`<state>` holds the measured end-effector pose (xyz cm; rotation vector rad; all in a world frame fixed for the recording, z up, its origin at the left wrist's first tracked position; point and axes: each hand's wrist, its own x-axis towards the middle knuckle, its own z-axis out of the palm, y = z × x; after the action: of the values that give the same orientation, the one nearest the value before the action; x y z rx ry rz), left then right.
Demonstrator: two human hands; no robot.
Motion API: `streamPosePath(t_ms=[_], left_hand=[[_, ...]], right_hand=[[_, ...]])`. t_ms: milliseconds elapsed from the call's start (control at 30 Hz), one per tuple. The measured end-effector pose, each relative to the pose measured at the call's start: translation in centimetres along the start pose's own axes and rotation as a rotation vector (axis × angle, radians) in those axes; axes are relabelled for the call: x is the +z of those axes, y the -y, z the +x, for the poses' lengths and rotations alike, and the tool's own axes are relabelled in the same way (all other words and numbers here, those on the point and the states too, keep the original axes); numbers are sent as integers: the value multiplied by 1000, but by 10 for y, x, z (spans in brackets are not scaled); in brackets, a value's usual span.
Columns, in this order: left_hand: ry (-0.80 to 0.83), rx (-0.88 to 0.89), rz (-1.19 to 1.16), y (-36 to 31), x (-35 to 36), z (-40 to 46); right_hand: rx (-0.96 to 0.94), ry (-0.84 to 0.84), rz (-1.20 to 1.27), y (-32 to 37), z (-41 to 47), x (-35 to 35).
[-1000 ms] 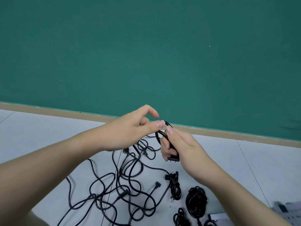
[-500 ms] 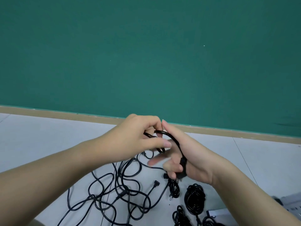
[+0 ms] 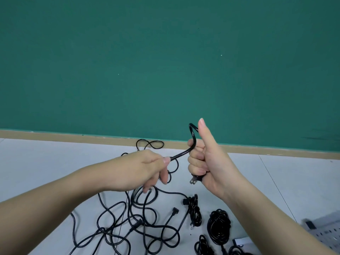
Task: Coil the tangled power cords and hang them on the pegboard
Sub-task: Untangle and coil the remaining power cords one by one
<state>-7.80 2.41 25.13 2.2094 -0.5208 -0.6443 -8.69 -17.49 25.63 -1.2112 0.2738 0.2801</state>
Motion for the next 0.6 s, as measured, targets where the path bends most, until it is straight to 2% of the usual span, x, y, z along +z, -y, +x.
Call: streamPosePath(t_ms=[67, 200, 300, 367, 467, 600], left_hand=[[8, -18, -10, 1, -1, 0], [66, 38, 164, -4, 5, -2], [58, 41, 176, -7, 22, -1], [54, 60, 150, -7, 29, 0], [51, 51, -42, -7, 25, 1], [-147, 106, -200, -12, 17, 0]], right_hand=[[7, -5, -44, -6, 1, 2], [-15, 24, -182, -22, 1, 10], [-224, 9, -502, -32, -4, 16], [-306, -31, -534, -35, -4, 17], [-260, -77, -494, -26, -2, 18], [-61, -53, -399, -19, 1, 15]])
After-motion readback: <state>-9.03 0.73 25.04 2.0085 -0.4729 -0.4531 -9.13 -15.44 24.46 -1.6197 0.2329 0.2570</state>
